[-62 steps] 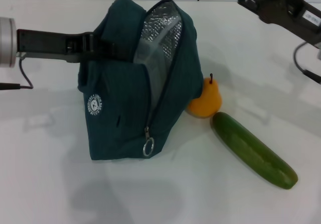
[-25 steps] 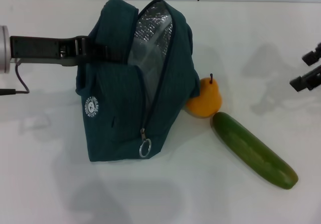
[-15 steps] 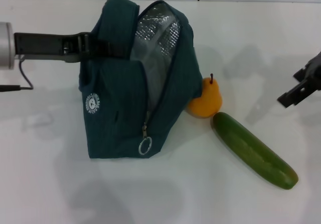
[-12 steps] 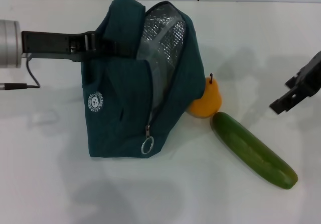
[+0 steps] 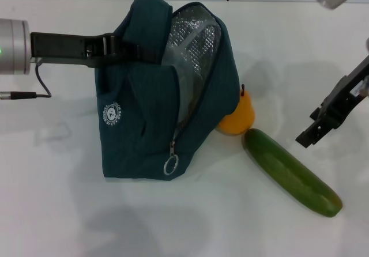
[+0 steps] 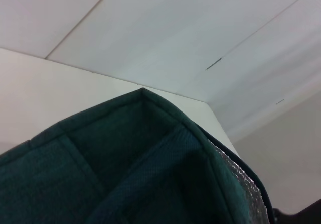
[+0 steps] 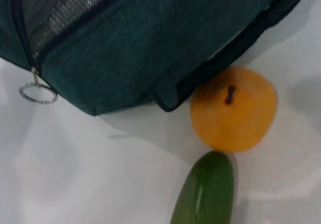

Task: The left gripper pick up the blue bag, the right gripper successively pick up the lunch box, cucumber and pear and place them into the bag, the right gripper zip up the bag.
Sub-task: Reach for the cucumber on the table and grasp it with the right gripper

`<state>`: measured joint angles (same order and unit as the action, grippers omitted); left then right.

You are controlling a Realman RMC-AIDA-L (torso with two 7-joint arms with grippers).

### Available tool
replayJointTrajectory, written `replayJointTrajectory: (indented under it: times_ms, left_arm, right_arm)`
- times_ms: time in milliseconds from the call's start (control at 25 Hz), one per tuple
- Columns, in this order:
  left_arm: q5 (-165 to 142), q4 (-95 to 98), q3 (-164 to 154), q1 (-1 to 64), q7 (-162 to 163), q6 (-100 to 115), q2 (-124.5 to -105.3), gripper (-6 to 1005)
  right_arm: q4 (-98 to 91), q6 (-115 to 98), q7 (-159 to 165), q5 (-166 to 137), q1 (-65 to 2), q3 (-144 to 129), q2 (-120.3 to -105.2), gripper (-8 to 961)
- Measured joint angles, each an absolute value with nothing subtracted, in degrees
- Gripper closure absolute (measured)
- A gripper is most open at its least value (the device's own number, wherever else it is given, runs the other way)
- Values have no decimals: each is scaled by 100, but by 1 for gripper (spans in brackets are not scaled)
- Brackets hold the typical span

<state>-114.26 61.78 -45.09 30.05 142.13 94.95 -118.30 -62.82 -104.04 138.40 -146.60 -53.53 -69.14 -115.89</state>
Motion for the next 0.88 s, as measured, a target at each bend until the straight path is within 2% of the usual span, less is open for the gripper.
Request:
replayJointTrajectory:
  times_ms: [240,880]
  left_arm:
    - [-11424,6179,-4509,3006,14204,9483,-11828,967]
    - [-11416,6186,-4508,2965,14136,9484,-11821,967]
  right_arm:
    - [-6095,-9983,14026,-14630,-5385,-7793,-11615,262]
    - [-6101,-9582,14348,-13998,-5439,-8562,-11619,143]
